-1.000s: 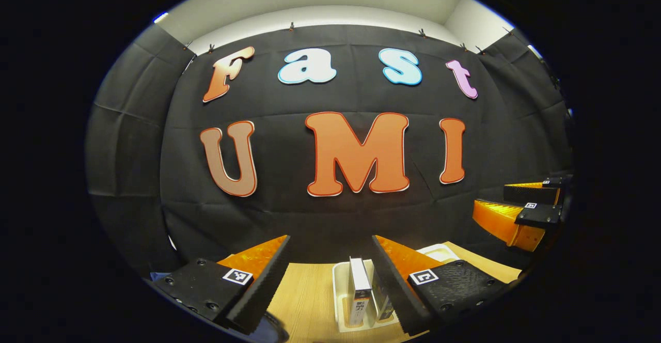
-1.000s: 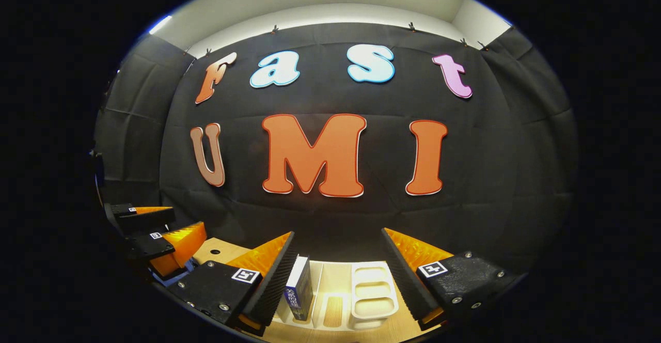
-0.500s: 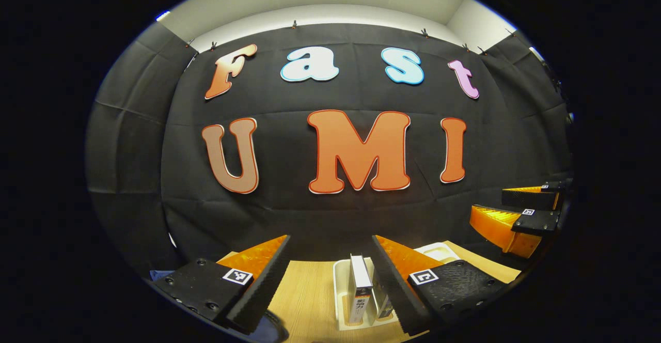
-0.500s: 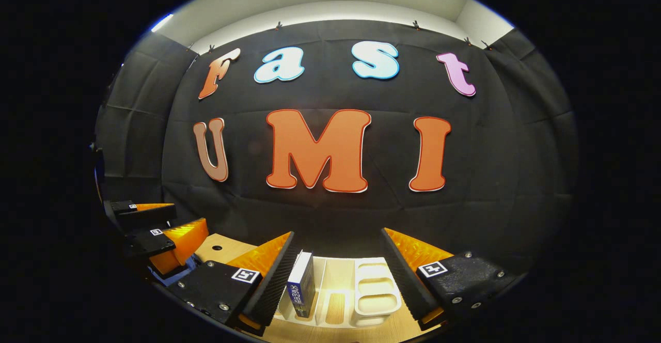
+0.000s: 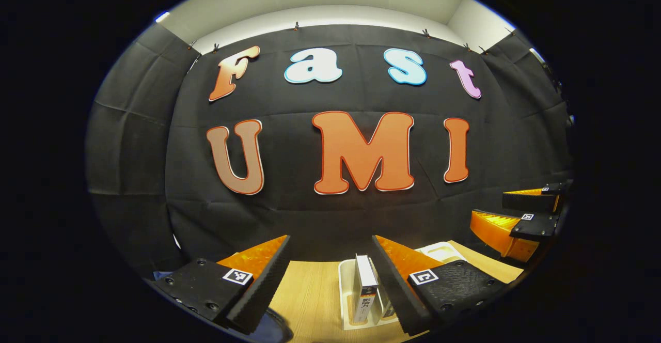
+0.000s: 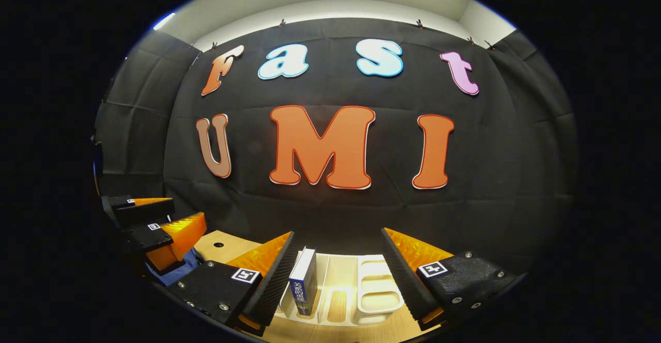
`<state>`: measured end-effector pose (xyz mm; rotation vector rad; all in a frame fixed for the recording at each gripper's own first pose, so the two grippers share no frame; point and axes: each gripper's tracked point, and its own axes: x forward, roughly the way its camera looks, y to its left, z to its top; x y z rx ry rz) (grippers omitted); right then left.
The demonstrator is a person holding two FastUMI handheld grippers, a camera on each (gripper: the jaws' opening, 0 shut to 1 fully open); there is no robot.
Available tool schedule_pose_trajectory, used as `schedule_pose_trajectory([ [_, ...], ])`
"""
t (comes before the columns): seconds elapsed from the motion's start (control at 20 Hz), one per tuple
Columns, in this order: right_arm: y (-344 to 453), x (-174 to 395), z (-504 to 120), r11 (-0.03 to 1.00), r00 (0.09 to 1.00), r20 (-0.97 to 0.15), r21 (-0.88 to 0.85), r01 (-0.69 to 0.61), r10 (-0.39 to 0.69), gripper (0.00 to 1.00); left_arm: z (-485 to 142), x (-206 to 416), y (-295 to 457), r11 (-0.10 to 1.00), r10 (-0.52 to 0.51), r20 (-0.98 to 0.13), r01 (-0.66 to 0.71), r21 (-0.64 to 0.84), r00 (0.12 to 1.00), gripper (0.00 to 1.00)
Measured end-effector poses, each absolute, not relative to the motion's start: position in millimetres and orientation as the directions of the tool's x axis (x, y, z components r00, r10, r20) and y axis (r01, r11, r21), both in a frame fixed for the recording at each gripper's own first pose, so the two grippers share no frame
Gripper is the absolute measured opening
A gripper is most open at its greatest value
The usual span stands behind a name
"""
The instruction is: Open the schoolbag, grab two books from the bookshelf and put them into the schoolbag.
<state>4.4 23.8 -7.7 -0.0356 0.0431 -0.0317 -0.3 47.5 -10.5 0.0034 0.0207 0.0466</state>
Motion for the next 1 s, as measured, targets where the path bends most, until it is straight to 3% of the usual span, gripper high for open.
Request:
schedule_pose_trajectory([
  [0.4, 12.2, 4.2, -1.4, 0.996, 0.996, -0.02, -0.027, 0.085, -0.086, 0.95, -8.9, 2.9, 49.2, 0.999, 0.048, -0.01, -0.047, 0.012, 0.999, 0.94],
  [0.45, 8.4, 3.3, -3.6, 0.995, 0.995, -0.019, -0.033, 0.095, -0.095, 1.0, -9.7, 3.7, 51.0, 0.999, 0.052, -0.014, -0.051, 0.013, 0.999, 0.94],
  [0.5, 7.4, 3.2, -3.6, 0.994, 0.995, -0.021, -0.038, 0.1, -0.101, 0.95, -8.5, 3.3, 52.0, 0.998, 0.054, -0.012, -0.054, 0.016, 0.998, 0.94],
  [0.75, -9.7, -0.7, -14.0, 0.991, 0.99, -0.061, -0.033, 0.129, -0.13, 0.95, 5.3, -0.3, 66.0, 0.995, 0.083, 0.028, -0.085, 0.049, 0.996, 0.94],
  [1.0, -6.5, -1.7, -27.1, 0.992, 0.989, -0.083, -0.032, 0.12, -0.122, 0.95, -6.9, -4.6, 74.2, 0.995, 0.097, 0.001, -0.097, 0.017, 0.995, 0.94],
])
